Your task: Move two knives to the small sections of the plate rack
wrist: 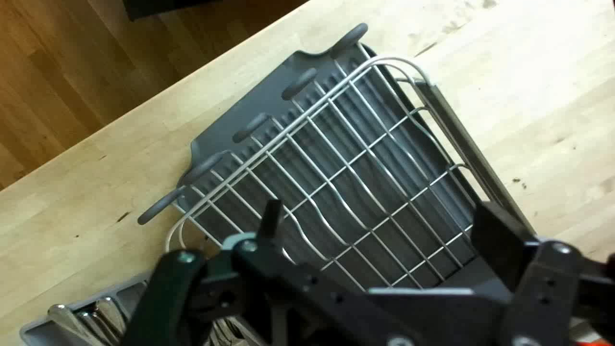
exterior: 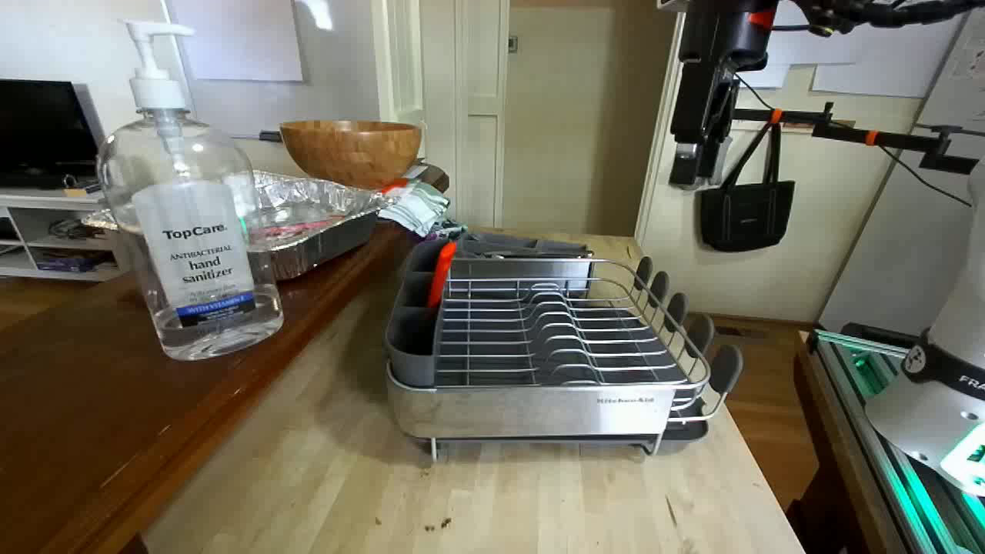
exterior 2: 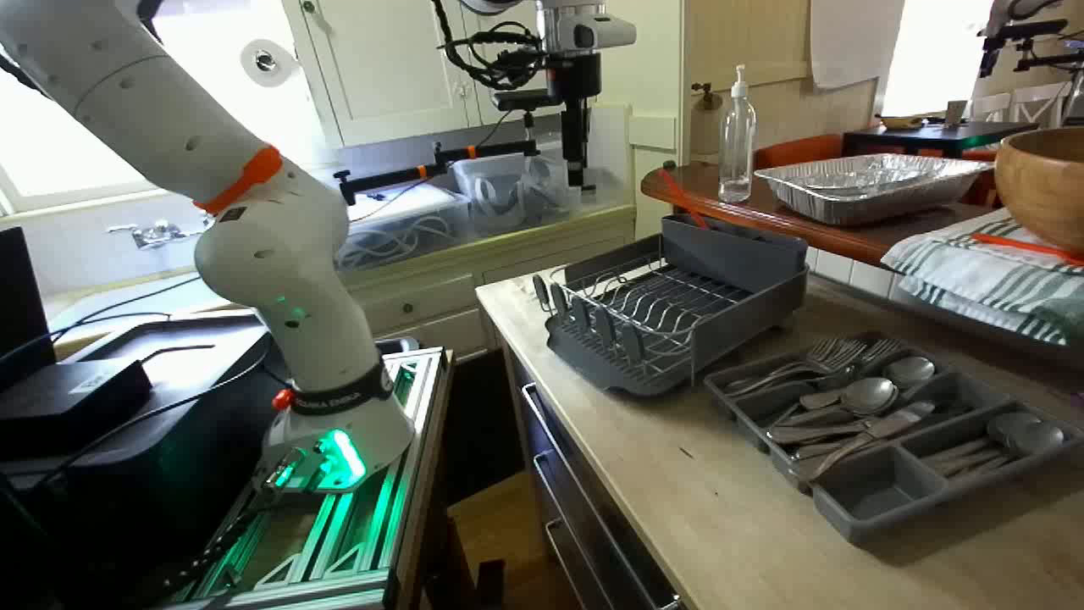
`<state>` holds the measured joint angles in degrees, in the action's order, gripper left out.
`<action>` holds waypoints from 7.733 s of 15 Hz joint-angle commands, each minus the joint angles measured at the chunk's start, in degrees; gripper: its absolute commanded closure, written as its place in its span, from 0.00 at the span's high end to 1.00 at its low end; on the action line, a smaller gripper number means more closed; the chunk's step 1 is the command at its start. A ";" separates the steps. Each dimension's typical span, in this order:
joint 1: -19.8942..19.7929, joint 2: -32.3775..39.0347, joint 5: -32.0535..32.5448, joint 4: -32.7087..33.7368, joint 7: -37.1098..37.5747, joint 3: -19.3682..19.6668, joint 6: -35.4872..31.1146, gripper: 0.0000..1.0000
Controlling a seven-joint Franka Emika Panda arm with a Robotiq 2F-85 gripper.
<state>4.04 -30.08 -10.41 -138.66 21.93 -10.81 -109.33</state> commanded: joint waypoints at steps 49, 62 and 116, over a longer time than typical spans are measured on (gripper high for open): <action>-13.60 46.83 14.54 32.03 -36.02 21.47 -2.12 1.00; -17.00 65.16 15.55 51.01 -39.07 19.34 7.96 1.00; -12.49 58.80 29.87 38.08 -36.39 17.57 -2.64 1.00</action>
<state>-7.95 27.62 20.37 -101.81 -14.59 7.04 -112.14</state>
